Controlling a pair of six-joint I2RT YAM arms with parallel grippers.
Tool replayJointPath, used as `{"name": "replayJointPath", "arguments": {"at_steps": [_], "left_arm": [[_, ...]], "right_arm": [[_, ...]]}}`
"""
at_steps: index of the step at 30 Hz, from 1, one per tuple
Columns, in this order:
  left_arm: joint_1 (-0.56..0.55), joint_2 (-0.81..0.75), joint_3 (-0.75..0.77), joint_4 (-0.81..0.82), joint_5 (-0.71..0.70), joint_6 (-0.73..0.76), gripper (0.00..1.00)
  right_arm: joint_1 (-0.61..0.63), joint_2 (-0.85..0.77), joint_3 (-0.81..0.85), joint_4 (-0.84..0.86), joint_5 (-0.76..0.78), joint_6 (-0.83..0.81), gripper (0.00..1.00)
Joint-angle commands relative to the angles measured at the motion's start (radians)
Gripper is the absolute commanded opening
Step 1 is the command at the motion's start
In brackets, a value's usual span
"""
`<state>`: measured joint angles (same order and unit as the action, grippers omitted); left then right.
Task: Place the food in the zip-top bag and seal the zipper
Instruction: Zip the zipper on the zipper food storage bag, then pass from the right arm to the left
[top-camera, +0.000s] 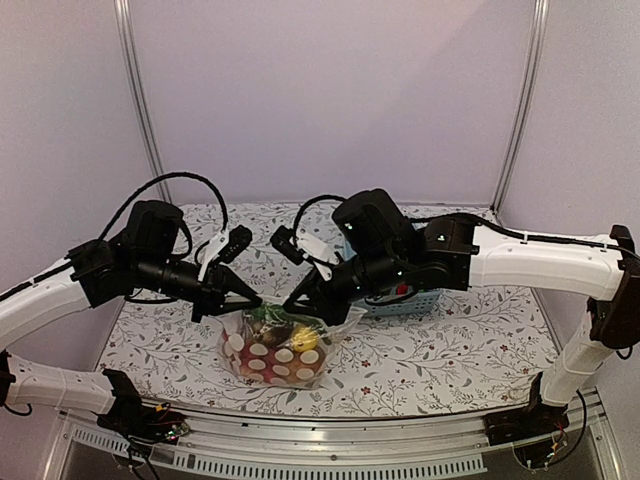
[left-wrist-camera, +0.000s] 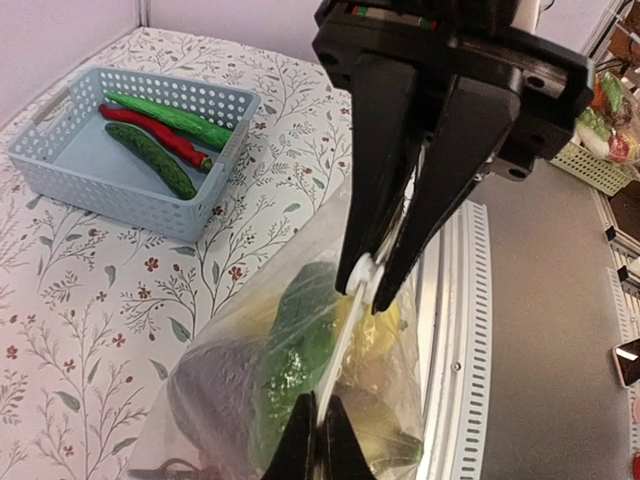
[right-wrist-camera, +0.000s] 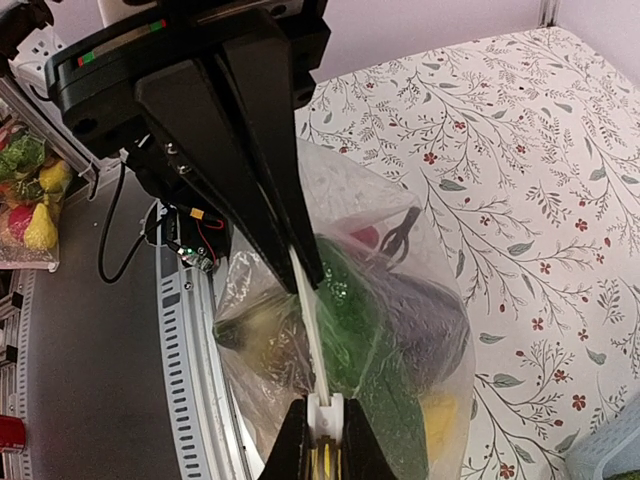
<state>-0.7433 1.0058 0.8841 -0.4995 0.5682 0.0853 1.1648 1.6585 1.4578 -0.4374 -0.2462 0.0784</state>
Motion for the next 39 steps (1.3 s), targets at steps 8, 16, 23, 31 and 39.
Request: {"name": "replayJointPath", "arguments": {"at_steps": [8, 16, 23, 31, 39], "left_arm": [[0.02, 0.022, 0.01, -0.017, 0.064, 0.0, 0.07], [-0.039, 0.073, 0.033, 0.011, 0.12, -0.013, 0.59], [-0.075, 0.103, 0.049, 0.015, 0.108, -0.015, 0.61], [-0.089, 0.121, 0.048, 0.021, 0.088, -0.025, 0.4], [-0.096, 0.127, 0.044, -0.004, 0.052, -0.011, 0.21]], "right_arm": [[-0.015, -0.03, -0.025, -0.111, -0.08, 0.036, 0.0], [-0.014, 0.027, -0.004, -0.075, -0.128, 0.05, 0.0], [-0.014, 0.009, -0.015, -0.067, -0.121, 0.047, 0.0], [-0.014, 0.006, -0.026, -0.039, -0.12, 0.052, 0.0], [-0.013, -0.021, -0.047, -0.031, -0.11, 0.053, 0.0]]}}
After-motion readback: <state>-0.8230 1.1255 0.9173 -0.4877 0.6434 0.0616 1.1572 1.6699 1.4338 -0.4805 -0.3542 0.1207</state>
